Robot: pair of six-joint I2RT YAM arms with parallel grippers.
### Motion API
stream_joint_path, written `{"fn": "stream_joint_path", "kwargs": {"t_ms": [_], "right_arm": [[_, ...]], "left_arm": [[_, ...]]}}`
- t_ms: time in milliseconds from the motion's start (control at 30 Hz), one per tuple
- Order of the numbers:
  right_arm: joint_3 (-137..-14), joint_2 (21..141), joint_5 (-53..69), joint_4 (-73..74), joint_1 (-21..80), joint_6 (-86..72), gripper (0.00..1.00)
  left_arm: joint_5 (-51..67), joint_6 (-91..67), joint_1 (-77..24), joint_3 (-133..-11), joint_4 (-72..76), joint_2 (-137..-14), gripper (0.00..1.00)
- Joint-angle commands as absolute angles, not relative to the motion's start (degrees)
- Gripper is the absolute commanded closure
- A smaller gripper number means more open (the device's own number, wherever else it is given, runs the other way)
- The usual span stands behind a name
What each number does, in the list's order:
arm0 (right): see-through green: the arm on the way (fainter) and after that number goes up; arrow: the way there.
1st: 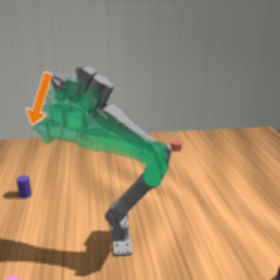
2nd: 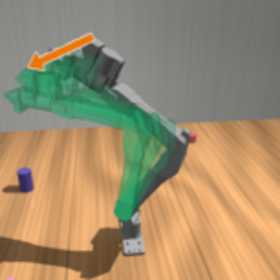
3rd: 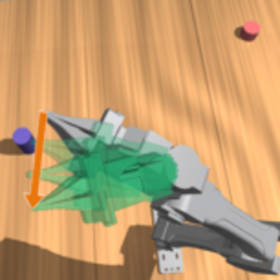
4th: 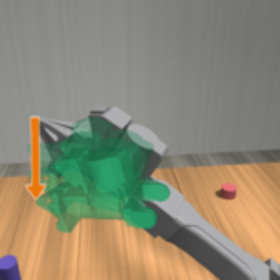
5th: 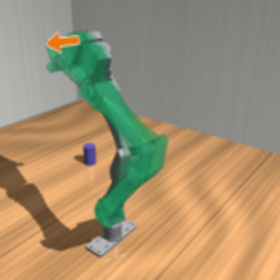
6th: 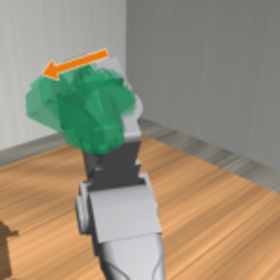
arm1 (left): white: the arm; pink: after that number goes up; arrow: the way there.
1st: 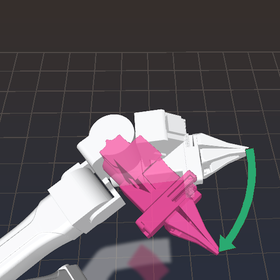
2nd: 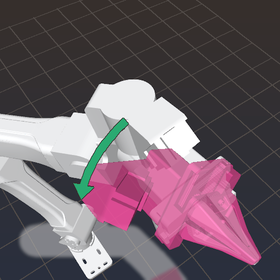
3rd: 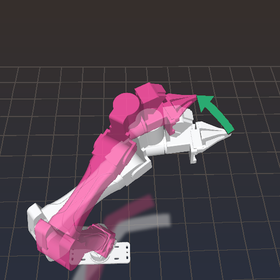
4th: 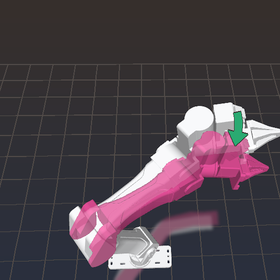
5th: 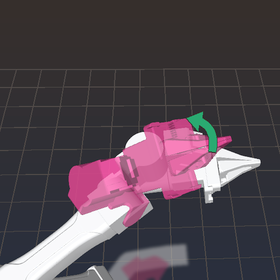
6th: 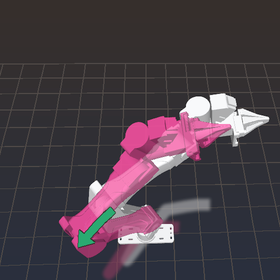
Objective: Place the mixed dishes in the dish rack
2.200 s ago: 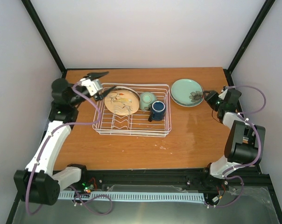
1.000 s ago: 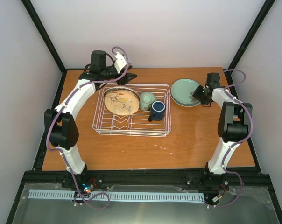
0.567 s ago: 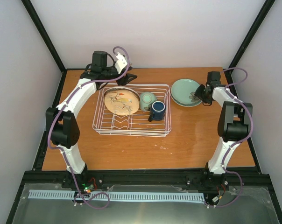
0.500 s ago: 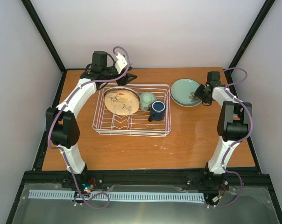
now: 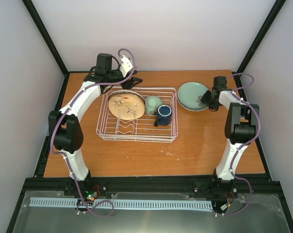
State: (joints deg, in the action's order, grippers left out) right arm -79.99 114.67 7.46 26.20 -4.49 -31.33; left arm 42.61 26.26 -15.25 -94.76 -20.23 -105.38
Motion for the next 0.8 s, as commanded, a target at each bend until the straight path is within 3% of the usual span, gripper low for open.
{"fn": "stream_joint_path", "kwargs": {"t_ms": [0,133,400,767], "right_arm": [[-81.2,117.3,6.9,26.3,-4.4,-32.2,0.63],[-81.6,119.3,8.2,26.0,-4.5,-32.3,0.68],[-80.4,120.4,9.6,25.1,-4.5,-32.2,0.97],[-68.8,109.0,16.6,12.8,-6.4,-36.4,0.97]], "left_arm": [[42.7,27.1,-15.6,-97.6,-21.3,-105.7,0.4],[42.3,27.2,-15.6,-97.6,-21.6,-105.8,0.4],[42.3,27.3,-15.6,-97.8,-21.9,-106.2,0.4],[47.3,23.8,-15.7,-99.5,-21.4,-108.1,0.43]]}}
